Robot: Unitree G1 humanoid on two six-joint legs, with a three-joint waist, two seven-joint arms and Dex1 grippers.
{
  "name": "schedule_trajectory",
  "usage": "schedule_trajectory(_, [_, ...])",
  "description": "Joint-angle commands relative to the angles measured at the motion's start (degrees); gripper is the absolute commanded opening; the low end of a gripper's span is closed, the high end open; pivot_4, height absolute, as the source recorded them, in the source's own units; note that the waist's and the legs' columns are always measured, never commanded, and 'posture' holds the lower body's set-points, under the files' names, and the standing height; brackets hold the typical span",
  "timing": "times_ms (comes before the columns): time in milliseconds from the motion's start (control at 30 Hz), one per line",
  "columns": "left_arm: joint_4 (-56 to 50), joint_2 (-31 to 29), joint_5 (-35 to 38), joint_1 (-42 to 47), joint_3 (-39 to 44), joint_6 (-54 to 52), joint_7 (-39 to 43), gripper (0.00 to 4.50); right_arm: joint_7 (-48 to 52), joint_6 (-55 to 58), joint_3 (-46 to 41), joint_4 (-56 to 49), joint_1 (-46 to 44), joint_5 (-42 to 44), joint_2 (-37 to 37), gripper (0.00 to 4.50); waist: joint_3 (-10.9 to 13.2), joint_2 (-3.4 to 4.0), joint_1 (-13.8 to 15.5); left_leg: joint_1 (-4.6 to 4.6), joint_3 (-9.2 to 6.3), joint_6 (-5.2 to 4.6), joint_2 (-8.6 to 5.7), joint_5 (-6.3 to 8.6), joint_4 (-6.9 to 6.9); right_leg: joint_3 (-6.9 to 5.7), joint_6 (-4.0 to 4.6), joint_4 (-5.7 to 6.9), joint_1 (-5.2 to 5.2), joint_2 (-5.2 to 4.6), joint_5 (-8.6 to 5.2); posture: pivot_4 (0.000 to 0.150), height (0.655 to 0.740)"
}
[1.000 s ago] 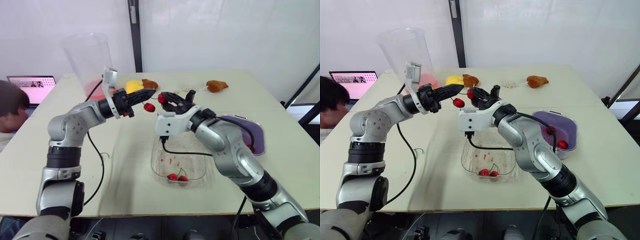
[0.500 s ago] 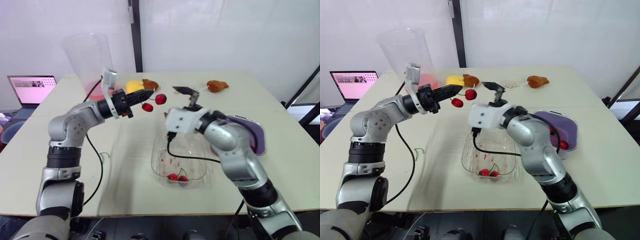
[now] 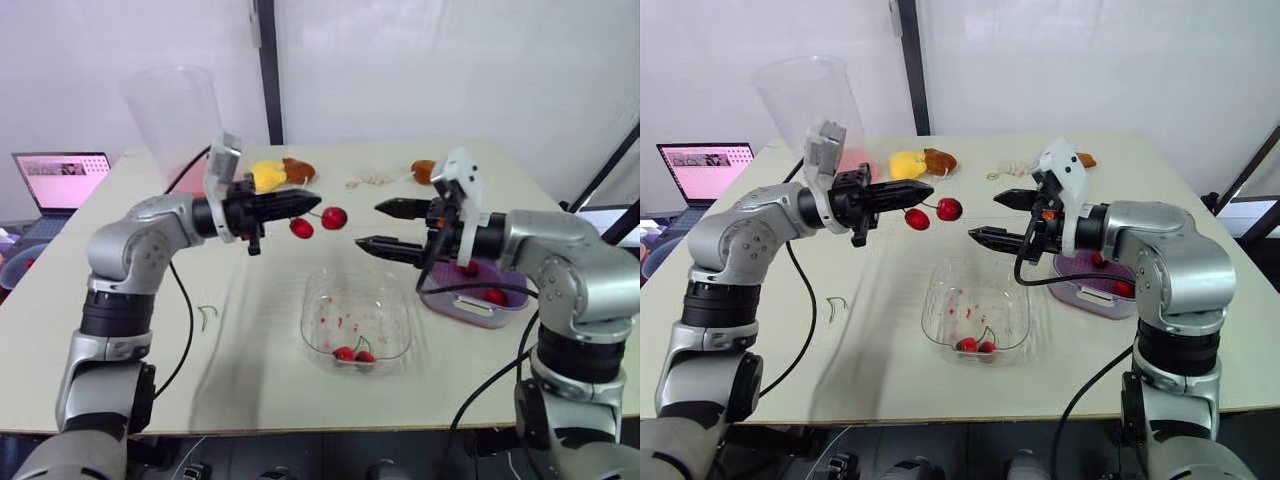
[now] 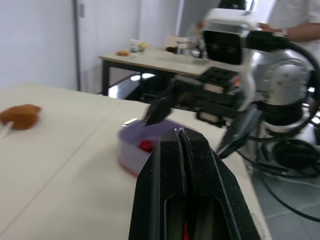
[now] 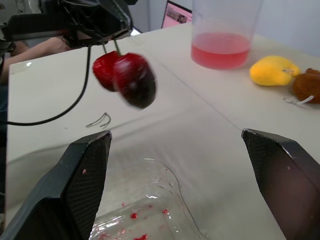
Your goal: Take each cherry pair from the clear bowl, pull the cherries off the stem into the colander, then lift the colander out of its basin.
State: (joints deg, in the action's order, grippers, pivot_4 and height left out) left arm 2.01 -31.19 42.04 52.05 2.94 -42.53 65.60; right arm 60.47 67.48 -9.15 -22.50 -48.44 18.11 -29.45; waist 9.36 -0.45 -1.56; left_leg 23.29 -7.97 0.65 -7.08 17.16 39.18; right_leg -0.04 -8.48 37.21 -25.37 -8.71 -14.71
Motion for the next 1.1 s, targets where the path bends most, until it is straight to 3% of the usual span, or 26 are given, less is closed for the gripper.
schedule_trajectory(33, [-1.9, -0.7, 1.2, 0.3, 0.6, -0.8, 0.5, 0.00, -1.4, -2.9, 2.4, -0.8, -2.9, 3.3, -0.7, 4.46, 0.0, 0.00, -0.3, 0.00, -0.01, 0.00, 0.00, 0.00, -0.01, 0.00, 0.00, 0.00, 0.00, 0.00, 0.00, 0.150, 0.7400])
schedule_trajectory(467, [-2.9, 0.0, 1.3, -0.7, 0.9, -1.5, -0.8, 0.00, -5.7, -5.5, 6.4, 0.5, -3.9, 10.1, -4.0, 4.46, 0.0, -0.01, -0.7, 0.00, -0.05, 0.00, -0.01, 0.00, 0.00, -0.02, 0.00, 0.00, 0.03, -0.01, 0.00, 0.150, 0.7400])
schedule_trajectory(567, [-2.6, 0.2, 1.2, -0.5, 0.9, -1.3, -1.1, 0.00, -6.6, -6.0, 7.3, 0.7, -3.8, 11.0, -4.0, 3.61, 0.0, -0.01, -0.7, 0.00, -0.05, 0.00, -0.01, 0.00, 0.00, -0.02, 0.00, 0.00, 0.04, -0.01, 0.00, 0.150, 0.7400])
schedule_trajectory(700, [-2.5, 0.4, 1.4, -0.5, 1.1, -1.5, -1.3, 0.00, -7.6, -5.8, 7.7, 0.5, -3.7, 12.7, -4.5, 1.70, 0.0, -0.01, -0.7, 0.00, -0.05, 0.00, -0.01, 0.00, 0.00, -0.02, 0.00, 0.00, 0.04, -0.01, 0.00, 0.150, 0.7400])
schedule_trajectory(1100, [-2.5, 0.6, 1.5, -0.6, 1.4, -1.6, -2.1, 0.00, -10.9, -5.7, 7.4, 0.4, -3.1, 17.0, -5.2, 1.70, 0.0, -0.01, -0.7, 0.00, -0.05, 0.00, -0.02, 0.00, 0.00, -0.02, 0.00, -0.01, 0.04, -0.01, 0.00, 0.150, 0.7400])
